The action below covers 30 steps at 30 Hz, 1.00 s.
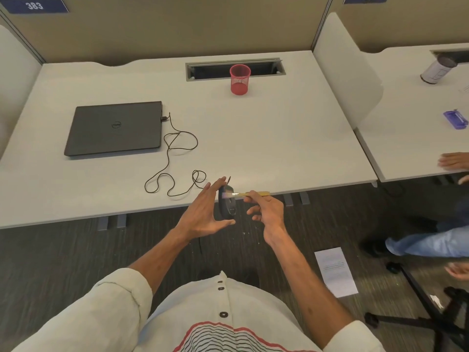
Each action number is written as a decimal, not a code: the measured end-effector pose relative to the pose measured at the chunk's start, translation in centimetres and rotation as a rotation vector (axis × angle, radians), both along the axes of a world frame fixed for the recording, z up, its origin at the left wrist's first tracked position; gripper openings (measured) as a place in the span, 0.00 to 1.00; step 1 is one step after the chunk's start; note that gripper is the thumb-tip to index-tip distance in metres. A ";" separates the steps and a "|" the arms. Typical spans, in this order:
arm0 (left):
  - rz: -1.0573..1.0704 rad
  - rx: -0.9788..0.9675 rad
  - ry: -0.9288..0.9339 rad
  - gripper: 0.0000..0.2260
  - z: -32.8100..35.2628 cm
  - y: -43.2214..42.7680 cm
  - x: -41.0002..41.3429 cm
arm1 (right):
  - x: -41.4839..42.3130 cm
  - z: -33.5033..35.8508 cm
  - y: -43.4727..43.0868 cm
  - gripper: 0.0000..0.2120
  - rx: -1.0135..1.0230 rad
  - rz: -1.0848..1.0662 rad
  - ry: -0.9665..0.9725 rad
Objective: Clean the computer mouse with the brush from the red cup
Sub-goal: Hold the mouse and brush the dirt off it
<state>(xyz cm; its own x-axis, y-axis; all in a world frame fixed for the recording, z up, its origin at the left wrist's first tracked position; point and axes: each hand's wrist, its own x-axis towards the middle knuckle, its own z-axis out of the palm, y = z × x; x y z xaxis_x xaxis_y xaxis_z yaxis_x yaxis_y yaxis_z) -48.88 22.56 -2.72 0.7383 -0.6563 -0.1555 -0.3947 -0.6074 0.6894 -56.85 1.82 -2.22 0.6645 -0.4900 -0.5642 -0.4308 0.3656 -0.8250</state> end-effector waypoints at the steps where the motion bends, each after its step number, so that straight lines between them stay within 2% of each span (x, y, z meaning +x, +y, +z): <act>1: 0.001 -0.003 0.002 0.58 0.0 0.0 0.0 | 0.1 0.0 0.0 0.08 -0.019 -0.012 0.024; 9: 0.020 0.000 -0.018 0.58 0.0 0.3 0.1 | -0.5 -0.7 -1.4 0.06 -0.059 -0.131 0.110; 16: 0.050 0.003 -0.012 0.58 0.3 0.2 0.3 | -0.1 -0.3 -0.5 0.07 0.037 0.027 -0.016; 21: 0.091 -0.011 -0.015 0.57 1.0 0.5 0.2 | 0.0 -1.0 -0.3 0.05 -0.059 0.030 0.056; 25: 0.120 -0.020 -0.009 0.56 0.9 0.7 0.1 | 0.1 -1.3 -1.0 0.04 -0.153 -0.063 0.095; 30: 0.134 -0.031 -0.004 0.57 0.6 0.8 0.1 | 0.6 -0.8 -1.5 0.07 -0.012 0.040 0.012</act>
